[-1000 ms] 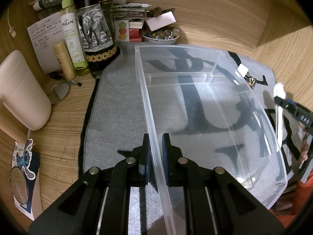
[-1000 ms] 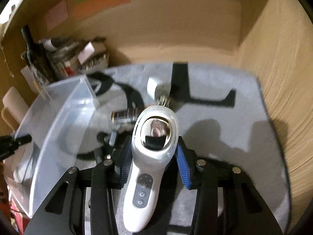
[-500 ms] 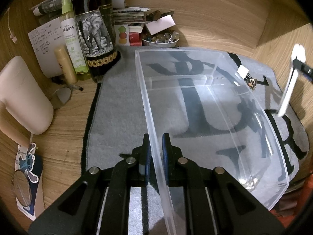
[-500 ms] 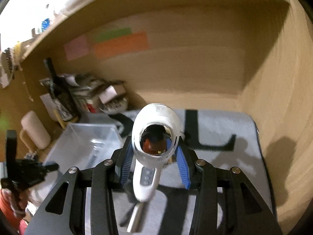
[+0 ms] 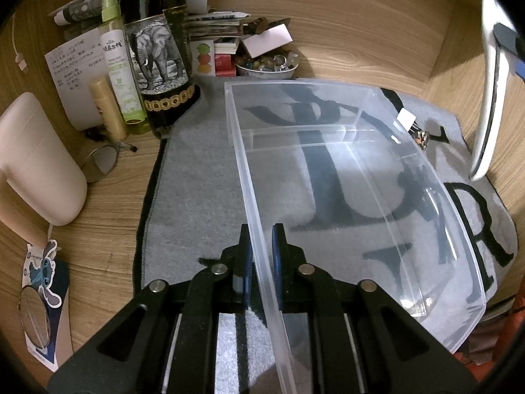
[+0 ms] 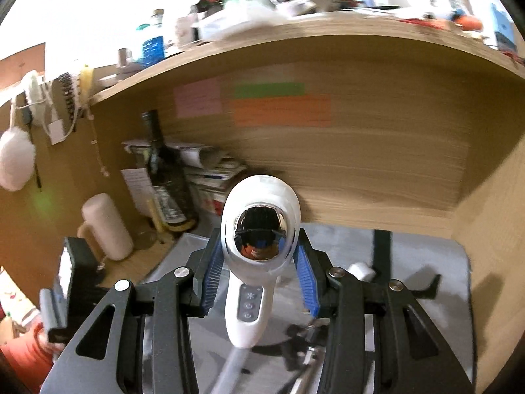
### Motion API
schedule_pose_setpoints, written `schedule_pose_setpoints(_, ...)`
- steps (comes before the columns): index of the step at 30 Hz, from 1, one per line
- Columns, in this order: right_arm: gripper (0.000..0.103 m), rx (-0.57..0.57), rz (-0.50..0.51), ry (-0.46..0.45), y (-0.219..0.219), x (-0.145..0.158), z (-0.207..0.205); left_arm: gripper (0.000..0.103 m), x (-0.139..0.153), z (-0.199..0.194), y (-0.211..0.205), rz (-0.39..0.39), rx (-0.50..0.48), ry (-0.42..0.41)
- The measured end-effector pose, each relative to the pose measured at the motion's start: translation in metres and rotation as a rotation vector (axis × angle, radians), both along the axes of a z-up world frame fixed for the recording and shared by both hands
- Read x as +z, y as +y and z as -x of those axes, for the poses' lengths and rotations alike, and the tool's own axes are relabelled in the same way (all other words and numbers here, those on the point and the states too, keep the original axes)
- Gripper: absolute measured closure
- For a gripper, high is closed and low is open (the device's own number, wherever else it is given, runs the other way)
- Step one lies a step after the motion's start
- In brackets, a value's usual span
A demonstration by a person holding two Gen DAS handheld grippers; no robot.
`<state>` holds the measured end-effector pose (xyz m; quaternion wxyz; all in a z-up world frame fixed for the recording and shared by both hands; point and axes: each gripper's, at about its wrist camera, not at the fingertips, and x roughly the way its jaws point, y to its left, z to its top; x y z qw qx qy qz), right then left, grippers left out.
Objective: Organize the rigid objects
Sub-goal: 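Lift the white device into the clear box and open the right tool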
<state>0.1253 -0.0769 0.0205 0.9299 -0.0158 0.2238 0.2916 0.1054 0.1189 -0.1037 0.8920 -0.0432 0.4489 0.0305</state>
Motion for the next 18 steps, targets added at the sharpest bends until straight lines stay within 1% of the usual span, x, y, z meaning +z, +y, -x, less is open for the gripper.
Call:
schedule_pose_setpoints(4,0.065,0.041,0.021,0.021,0.021,-0.006,-0.001,0.091,0.000,0.001,0.000,0.002,-0.004,-0.004)
schedule_pose_setpoints(7,0.065,0.066,0.052,0.049,0.032,-0.016,-0.003,0.091,0.000,0.002,0.000,0.003,-0.005,-0.006)
schedule_pose_setpoints(14,0.065,0.099,0.131,0.144,0.058,-0.050,-0.016,0.091,0.000,0.002,0.000,0.004,-0.012,-0.010)
schedule_pose_setpoints(18,0.065,0.107,0.179,0.181,0.070,-0.065,-0.021,0.091,0.000,0.002,0.000,0.008,-0.017,-0.014)
